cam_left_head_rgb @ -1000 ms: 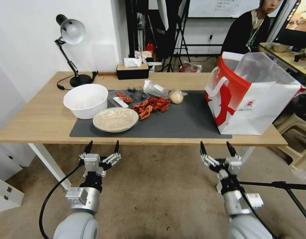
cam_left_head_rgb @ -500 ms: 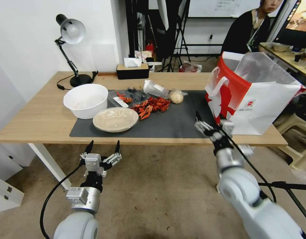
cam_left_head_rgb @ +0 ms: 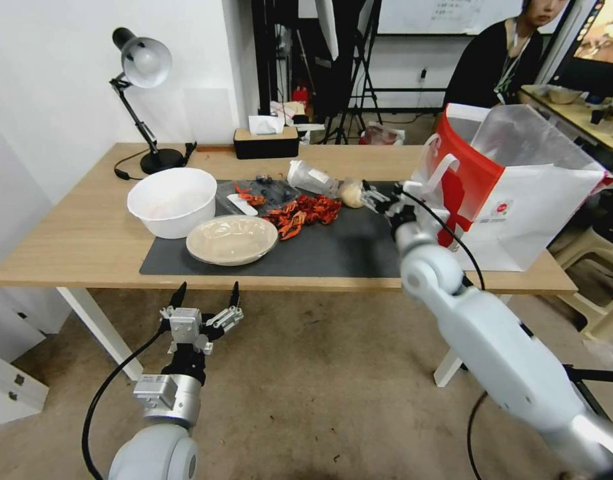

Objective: Pick up the trash from the table and place it into the takeout bag.

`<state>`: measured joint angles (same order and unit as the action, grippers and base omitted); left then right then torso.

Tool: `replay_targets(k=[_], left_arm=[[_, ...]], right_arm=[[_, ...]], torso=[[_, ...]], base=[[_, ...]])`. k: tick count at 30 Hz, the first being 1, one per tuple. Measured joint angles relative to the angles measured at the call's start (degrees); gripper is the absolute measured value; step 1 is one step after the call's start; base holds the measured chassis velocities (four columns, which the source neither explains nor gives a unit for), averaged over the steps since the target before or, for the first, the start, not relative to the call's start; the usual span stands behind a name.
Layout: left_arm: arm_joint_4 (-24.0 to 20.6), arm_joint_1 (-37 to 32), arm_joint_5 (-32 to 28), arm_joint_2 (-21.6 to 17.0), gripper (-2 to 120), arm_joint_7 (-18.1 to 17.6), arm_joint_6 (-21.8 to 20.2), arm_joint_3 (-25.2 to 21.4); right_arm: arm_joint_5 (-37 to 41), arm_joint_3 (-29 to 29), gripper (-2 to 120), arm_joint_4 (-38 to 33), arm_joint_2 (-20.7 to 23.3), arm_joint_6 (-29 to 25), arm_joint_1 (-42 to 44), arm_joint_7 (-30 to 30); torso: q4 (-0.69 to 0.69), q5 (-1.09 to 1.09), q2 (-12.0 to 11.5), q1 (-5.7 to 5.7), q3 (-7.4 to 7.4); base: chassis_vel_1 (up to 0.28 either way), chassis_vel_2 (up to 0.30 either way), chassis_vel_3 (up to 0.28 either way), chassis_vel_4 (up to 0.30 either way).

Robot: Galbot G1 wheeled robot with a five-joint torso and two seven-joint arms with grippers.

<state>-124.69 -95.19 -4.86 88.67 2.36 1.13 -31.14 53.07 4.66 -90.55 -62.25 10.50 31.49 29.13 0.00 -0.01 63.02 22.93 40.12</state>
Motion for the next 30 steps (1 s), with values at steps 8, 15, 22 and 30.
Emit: replay_targets(k=[8,15,22,30], left_arm=[[0.1,-0.1,-0.2,-0.2,100,-0.1,0.2,-0.5],[0.5,0.1,-0.4,-0.4,100,-0.2,0.6,-0.6],[0.9,0.2,-0.4,-0.6,100,-0.4,0.9,-0.9],[1.1,0.3,-0.4,-0.7,100,-0.5,1.2,-1.1]], right_arm=[[3.7,2.8,100,8.9,-3.5,4.5,-7.4,1.4],[4.5,4.4,100,14.2,-5.6,7.5,-11.4,1.7],[4.9,5.5,99,18.5,-7.3,10.2,-13.9,1.7],[4.8,5.5,81,22.0,-9.3,12.5,-14.8,1.9]], torso=[[0.00,0.00,0.0,-0.01,-0.01],[0.00,0.01,0.0,-0.01,-0.01],[0.01,0.00,0.0,-0.01,-0.01],[0.01,0.01,0.0,-0.01,-0.01]], base=[[0.000,0.000,0.000,0.000],[0.000,0.000,0.000,0.000],[0.000,0.000,0.000,0.000],[0.000,0.000,0.000,0.000]])
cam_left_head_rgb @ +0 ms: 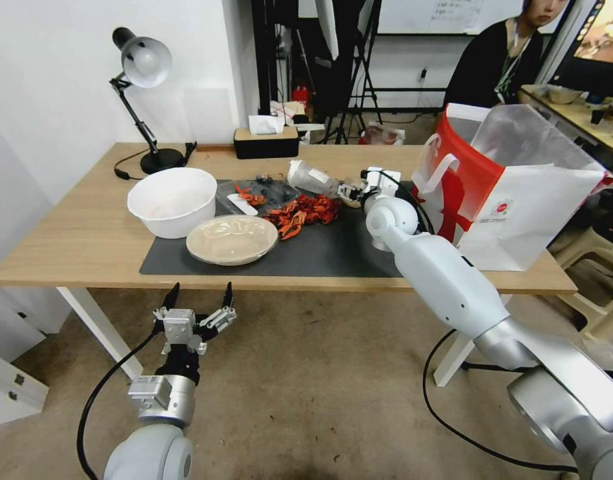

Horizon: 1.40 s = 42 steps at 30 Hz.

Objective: Pick up the trash from the table and place it into the takeout bag.

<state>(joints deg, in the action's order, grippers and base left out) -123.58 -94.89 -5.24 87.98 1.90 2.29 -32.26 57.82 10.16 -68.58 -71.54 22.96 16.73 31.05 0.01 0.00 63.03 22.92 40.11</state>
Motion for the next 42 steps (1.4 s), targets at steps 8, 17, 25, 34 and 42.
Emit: replay_targets(k=[8,17,25,34,42], left_arm=[[0.1,-0.1,0.0,-0.1,100,-0.1,0.3,-0.1],[0.3,-0.2,0.0,-0.1,100,-0.2,0.8,-0.1],[0.4,-0.2,0.0,0.0,100,-0.2,0.9,0.1],[0.5,0.0,0.2,0.1,100,-0.2,0.9,0.4],[0.6,0.0,0.7,0.5,100,-0.1,0.9,0.8]], right_arm=[[-0.5,-0.4,52,1.5,-1.2,0.9,0.0,0.4],[-0.3,-1.0,19,0.5,-1.1,1.2,0.9,1.4],[0.0,-2.3,2,-6.0,1.2,-3.3,2.6,-1.0],[-5.7,-6.2,2,-17.9,6.7,-11.9,4.8,-12.6],[-15.9,-16.3,2,-30.3,12.9,-3.3,5.1,-11.1]], torso=[[0.00,0.00,0.0,0.00,-0.01],[-0.01,0.00,0.0,0.00,0.00],[0.00,0.01,0.0,0.00,0.00],[0.00,0.01,0.0,0.00,0.00],[-0.01,0.00,0.0,-0.01,-0.01]], base=[[0.000,0.000,0.000,0.000],[0.000,0.000,0.000,0.000],[0.000,0.000,0.000,0.000],[0.000,0.000,0.000,0.000],[0.000,0.000,0.000,0.000]])
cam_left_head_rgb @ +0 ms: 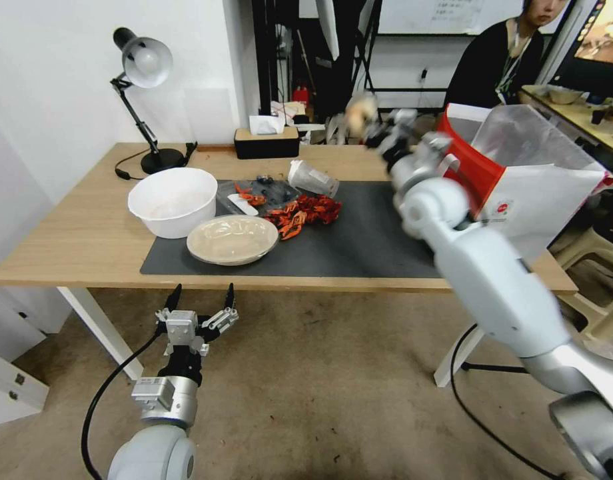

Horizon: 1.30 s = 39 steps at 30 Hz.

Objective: Pick up the trash from the table and place it into the takeout bag.

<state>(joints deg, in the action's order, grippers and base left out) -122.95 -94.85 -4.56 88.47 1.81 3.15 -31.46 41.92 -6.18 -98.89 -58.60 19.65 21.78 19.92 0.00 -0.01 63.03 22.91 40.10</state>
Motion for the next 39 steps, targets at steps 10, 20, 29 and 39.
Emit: replay_targets(k=[10,20,29,39], left_arm=[[0.0,0.1,0.9,0.4,100,0.2,0.0,0.9],[0.0,0.1,1.3,0.4,100,0.3,0.0,1.4],[-0.1,0.1,1.3,0.4,100,0.4,0.0,1.4],[-0.1,0.0,1.2,0.2,100,0.4,0.0,1.4]], right_arm=[[-5.1,-9.4,2,-7.1,7.6,16.7,5.1,8.2],[-4.6,-12.3,10,-10.2,9.1,20.2,11.1,9.5],[-4.1,-13.1,42,-10.5,9.3,20.6,11.2,9.8],[9.3,-14.5,82,-12.7,10.1,-1.6,12.8,0.4]], torso=[[0.00,0.03,0.0,0.00,0.00],[-0.01,0.01,0.0,0.00,0.00],[0.00,0.00,0.0,0.00,0.00],[0.00,0.00,0.0,0.00,0.01]], base=[[0.000,0.000,0.000,0.000],[0.000,0.000,0.000,0.000],[0.000,0.000,0.000,0.000],[0.000,0.000,0.000,0.000]])
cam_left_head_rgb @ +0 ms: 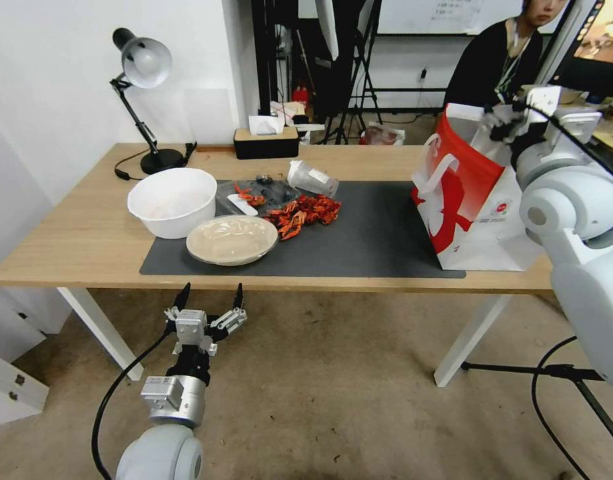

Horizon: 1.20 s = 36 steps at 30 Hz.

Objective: Pick up the trash from the table and place it into the takeout bag.

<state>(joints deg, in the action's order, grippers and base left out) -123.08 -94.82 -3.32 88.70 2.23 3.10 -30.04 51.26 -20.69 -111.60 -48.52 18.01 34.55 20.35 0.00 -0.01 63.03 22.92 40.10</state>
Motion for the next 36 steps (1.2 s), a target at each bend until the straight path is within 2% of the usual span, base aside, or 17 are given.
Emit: replay_targets(k=[1,3,4,6,9,10,15,24,28,29,32,36], left_arm=[[0.0,0.0,0.0,0.0,100,0.0,0.0,0.0],[0.0,0.0,0.0,0.0,100,0.0,0.0,0.0],[0.0,0.0,0.0,0.0,100,0.0,0.0,0.0],[0.0,0.0,0.0,0.0,100,0.0,0.0,0.0],[0.0,0.0,0.0,0.0,100,0.0,0.0,0.0],[0.0,-0.1,0.0,0.0,100,0.0,0.0,0.0],[0.0,-0.1,0.0,-0.1,100,0.0,0.0,-0.1],[0.0,-0.2,0.0,-0.1,100,0.0,0.1,-0.2],[0.2,-0.1,-0.1,-0.2,100,0.0,0.3,-0.2],[0.2,-0.1,-0.1,-0.2,100,0.0,0.3,-0.2],[0.2,0.0,-0.2,-0.4,100,0.0,0.3,-0.3],[0.3,0.0,-0.3,-0.6,100,-0.1,0.4,-0.4]], right_arm=[[0.0,0.0,82,0.0,0.0,0.0,0.0,0.0],[1.8,-0.1,92,-1.0,0.2,-5.8,1.6,-5.4],[1.8,-0.1,92,-1.0,0.2,-5.8,1.6,-5.4],[2.2,-0.1,99,-3.1,0.3,-9.6,4.4,-9.3],[0.2,-0.3,100,-4.8,0.4,-10.9,7.5,-10.9],[-3.2,-0.3,100,-6.1,0.4,-12.0,10.7,-11.8],[-8.2,-0.7,100,-8.0,0.0,-13.6,15.5,-12.1],[-18.0,-5.0,100,-16.0,-3.2,-16.2,30.6,-11.0],[-26.3,-7.2,100,-19.8,-7.7,-21.8,45.0,-10.9],[-26.3,-7.2,100,-19.8,-7.7,-21.8,45.0,-10.9],[-31.8,-7.3,100,-18.3,-11.5,-27.0,51.9,-10.4],[-33.7,-6.4,100,-16.1,-13.6,-30.3,56.0,-10.0]], torso=[[0.00,0.00,0.0,0.00,0.00],[0.00,0.00,0.0,0.00,0.00],[0.00,0.00,0.0,0.00,0.00],[0.00,0.00,0.0,0.00,0.00],[-0.01,0.00,0.0,0.00,0.00],[0.01,0.01,0.0,0.00,0.00],[0.02,0.02,0.0,-0.01,0.00],[0.00,0.00,0.0,0.00,0.00],[0.02,0.01,0.0,-0.01,0.00],[0.02,0.01,0.0,-0.01,0.00],[0.00,0.00,0.0,-0.01,0.00],[0.00,0.01,0.0,-0.01,0.00]], base=[[0.000,0.000,0.000,0.000],[0.000,0.000,0.000,0.000],[0.000,0.000,0.000,0.000],[0.000,0.000,0.000,0.000],[0.000,0.000,0.000,0.000],[0.000,0.000,0.000,0.000],[0.000,0.000,0.000,0.000],[0.000,0.000,0.000,0.000],[0.000,0.000,0.000,0.000],[0.000,0.000,0.000,0.000],[0.000,0.000,0.000,0.000],[0.000,0.000,0.000,0.000]])
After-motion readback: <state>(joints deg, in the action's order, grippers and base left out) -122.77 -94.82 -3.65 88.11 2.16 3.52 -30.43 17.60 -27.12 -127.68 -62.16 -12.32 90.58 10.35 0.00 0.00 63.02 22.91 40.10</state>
